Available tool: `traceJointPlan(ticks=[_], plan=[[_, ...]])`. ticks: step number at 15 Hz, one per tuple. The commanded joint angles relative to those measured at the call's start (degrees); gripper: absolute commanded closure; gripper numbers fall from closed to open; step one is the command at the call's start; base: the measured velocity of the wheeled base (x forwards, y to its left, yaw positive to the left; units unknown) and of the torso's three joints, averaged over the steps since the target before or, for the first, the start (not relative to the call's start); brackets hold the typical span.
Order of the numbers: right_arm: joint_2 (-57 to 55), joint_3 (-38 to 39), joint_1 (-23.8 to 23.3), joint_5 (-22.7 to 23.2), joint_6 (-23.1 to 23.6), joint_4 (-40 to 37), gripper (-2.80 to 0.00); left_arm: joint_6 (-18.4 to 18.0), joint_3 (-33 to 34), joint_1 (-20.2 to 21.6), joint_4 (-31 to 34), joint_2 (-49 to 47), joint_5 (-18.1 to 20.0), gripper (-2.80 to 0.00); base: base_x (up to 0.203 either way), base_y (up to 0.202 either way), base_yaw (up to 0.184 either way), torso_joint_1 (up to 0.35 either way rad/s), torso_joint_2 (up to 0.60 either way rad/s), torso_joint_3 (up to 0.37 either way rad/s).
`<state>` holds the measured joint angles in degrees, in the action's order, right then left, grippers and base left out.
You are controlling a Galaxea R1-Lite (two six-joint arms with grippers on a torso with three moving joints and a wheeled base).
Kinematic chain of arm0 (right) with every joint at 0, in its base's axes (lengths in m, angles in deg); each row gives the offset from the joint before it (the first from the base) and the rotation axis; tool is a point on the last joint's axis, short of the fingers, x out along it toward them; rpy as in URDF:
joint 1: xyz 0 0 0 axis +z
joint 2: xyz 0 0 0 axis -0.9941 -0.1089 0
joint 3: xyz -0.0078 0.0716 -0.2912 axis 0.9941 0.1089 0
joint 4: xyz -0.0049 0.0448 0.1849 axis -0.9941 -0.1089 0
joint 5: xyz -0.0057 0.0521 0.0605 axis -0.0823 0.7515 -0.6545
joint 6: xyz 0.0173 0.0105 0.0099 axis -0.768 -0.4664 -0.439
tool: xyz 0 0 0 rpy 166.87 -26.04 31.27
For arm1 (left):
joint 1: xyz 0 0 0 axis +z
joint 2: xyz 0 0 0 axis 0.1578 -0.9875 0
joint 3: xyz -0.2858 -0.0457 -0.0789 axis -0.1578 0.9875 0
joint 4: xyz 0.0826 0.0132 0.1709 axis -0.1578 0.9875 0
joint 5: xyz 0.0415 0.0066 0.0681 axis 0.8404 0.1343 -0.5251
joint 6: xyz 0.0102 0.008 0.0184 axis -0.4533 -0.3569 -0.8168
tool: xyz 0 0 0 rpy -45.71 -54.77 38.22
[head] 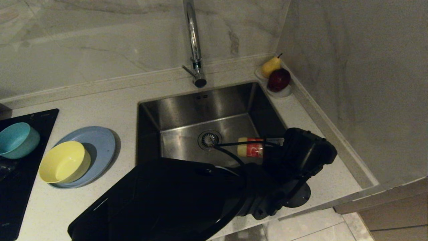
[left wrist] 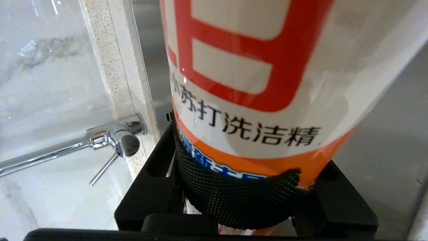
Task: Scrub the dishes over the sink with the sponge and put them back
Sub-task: Squeeze it onto the sponge
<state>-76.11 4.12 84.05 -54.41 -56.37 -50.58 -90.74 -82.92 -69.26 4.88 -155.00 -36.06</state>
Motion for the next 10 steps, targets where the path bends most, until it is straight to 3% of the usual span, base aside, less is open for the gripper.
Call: traceJointPlan(ticks=[1, 5, 10], plan=[[0.1, 0.0, 0.0, 0.0, 0.0, 0.0, 0.00, -0.4, 0.0, -0.1, -0.2, -0.8, -1.2, 0.00, 0.000, 0.000, 0.000, 0.000, 0.00, 0.000], [0.1, 0.0, 0.0, 0.0, 0.0, -0.1, 0.00, -5.0, -0.4, 0.0, -1.8, 0.0, -5.8, 0.00, 0.000, 0.000, 0.000, 0.000, 0.00, 0.000], [0.1, 0.0, 0.0, 0.0, 0.1, -0.1, 0.00, -8.7, -0.4, 0.1, -4.7, 1.3, -6.1, 0.00, 0.000, 0.000, 0.000, 0.000, 0.00, 0.000]])
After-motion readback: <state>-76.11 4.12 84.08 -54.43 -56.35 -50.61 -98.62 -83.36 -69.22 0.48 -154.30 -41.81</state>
